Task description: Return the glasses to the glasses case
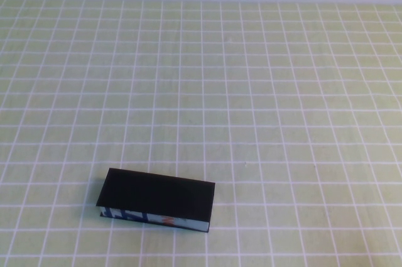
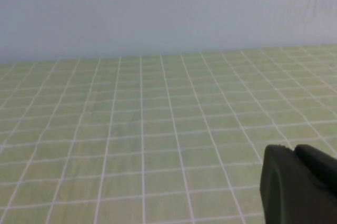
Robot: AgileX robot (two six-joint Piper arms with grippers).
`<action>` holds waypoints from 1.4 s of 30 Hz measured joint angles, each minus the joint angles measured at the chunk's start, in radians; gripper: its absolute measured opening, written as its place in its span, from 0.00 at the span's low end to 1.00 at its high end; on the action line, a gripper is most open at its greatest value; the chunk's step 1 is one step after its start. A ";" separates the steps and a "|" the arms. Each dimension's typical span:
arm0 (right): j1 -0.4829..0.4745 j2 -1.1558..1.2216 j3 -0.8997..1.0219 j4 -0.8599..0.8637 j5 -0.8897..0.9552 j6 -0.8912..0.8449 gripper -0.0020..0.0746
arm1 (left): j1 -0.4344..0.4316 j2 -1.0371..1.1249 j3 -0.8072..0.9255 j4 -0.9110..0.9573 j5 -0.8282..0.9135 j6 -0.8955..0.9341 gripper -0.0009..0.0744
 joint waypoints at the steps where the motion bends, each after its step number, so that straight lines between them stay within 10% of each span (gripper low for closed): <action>1: 0.000 0.000 0.000 0.000 0.000 0.000 0.01 | 0.000 0.000 0.000 0.001 0.016 -0.002 0.01; 42: 0.000 -0.002 0.000 0.004 0.000 0.000 0.01 | 0.001 0.000 0.000 0.008 0.257 -0.002 0.01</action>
